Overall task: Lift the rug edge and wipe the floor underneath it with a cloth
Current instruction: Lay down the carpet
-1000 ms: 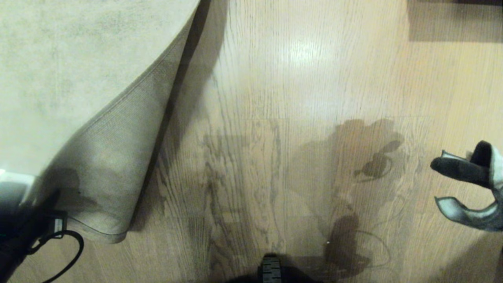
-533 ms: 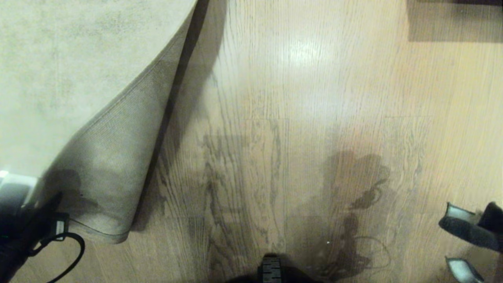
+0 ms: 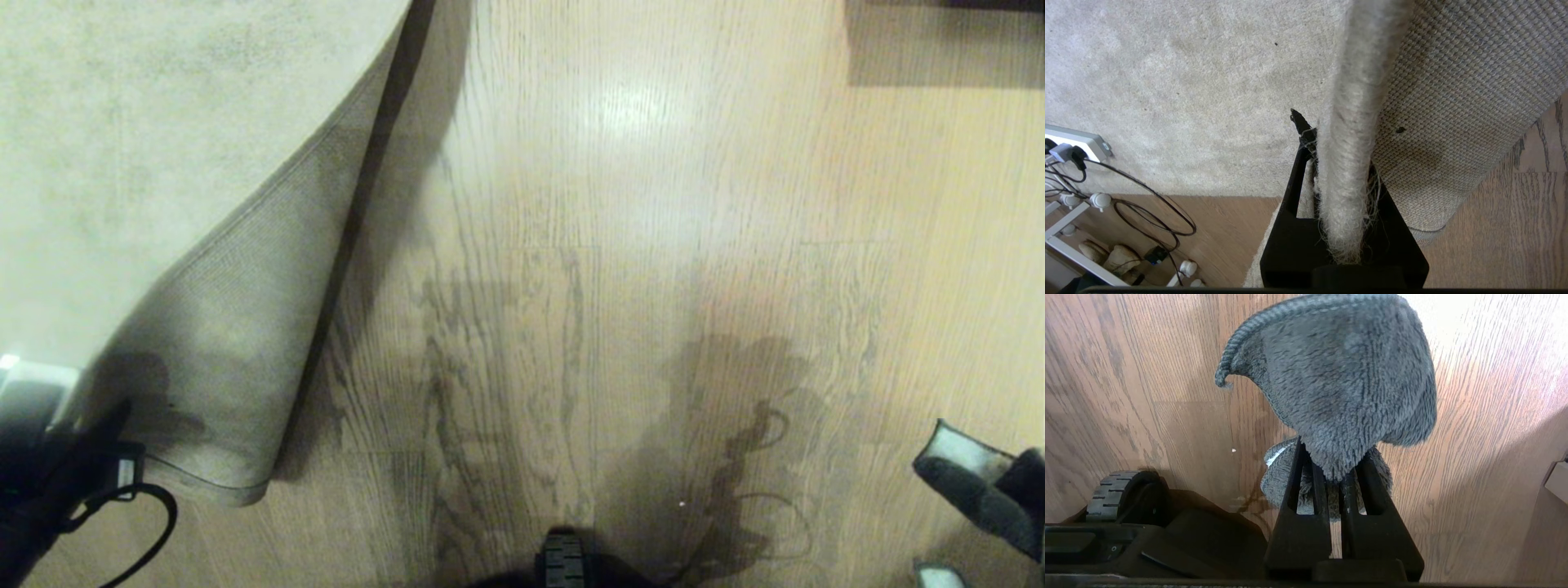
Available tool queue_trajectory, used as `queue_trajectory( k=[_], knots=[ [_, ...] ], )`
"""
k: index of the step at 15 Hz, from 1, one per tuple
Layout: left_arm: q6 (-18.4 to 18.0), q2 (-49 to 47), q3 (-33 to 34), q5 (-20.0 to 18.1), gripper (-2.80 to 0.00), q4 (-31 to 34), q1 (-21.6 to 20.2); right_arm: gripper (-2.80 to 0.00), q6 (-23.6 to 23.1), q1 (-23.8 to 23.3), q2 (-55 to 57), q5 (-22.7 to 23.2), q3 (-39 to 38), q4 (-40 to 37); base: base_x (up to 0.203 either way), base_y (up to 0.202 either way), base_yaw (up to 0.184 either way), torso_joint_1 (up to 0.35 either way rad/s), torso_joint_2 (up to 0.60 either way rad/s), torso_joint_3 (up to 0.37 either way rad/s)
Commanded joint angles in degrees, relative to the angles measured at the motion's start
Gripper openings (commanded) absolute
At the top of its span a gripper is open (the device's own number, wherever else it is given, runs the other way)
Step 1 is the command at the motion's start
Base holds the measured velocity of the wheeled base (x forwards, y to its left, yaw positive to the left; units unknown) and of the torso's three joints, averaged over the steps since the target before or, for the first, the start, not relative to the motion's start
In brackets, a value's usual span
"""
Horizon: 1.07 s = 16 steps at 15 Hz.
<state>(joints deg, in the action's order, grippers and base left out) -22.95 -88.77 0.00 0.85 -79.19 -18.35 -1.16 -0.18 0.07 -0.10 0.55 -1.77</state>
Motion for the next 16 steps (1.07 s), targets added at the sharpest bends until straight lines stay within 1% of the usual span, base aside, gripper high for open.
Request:
queue_trajectory(
  k=[1, 9, 10, 13, 16],
  knots=[
    [-0.07, -0.09, 0.00, -0.06, -2.80, -0.44, -0.02, -2.80, -0.07, 0.01, -0.07, 0.01, -0.02, 0.19, 0.000, 0.000, 0.000, 0.000, 0.00, 0.000],
    [1.04, 0.00, 0.00, -0.50, -2.80, -0.44, 0.41, -2.80, 0.02, 0.01, -0.07, 0.09, -0.02, 0.19, 0.000, 0.000, 0.000, 0.000, 0.00, 0.000],
    [2.34, 0.16, 0.00, -0.42, -2.80, -0.44, 1.29, -2.80, 0.02, 0.01, -0.07, 0.10, -0.02, 0.19, 0.000, 0.000, 0.000, 0.000, 0.00, 0.000],
    [4.27, 1.39, 0.00, -0.41, -2.80, -0.44, 3.39, -2.80, 0.02, 0.01, -0.07, 0.07, -0.02, 0.19, 0.000, 0.000, 0.000, 0.000, 0.00, 0.000],
    [7.92, 2.06, 0.00, -0.25, -2.80, -0.44, 7.12, -2.80, 0.02, 0.01, -0.07, 0.01, -0.10, 0.19, 0.000, 0.000, 0.000, 0.000, 0.00, 0.000]
  ],
)
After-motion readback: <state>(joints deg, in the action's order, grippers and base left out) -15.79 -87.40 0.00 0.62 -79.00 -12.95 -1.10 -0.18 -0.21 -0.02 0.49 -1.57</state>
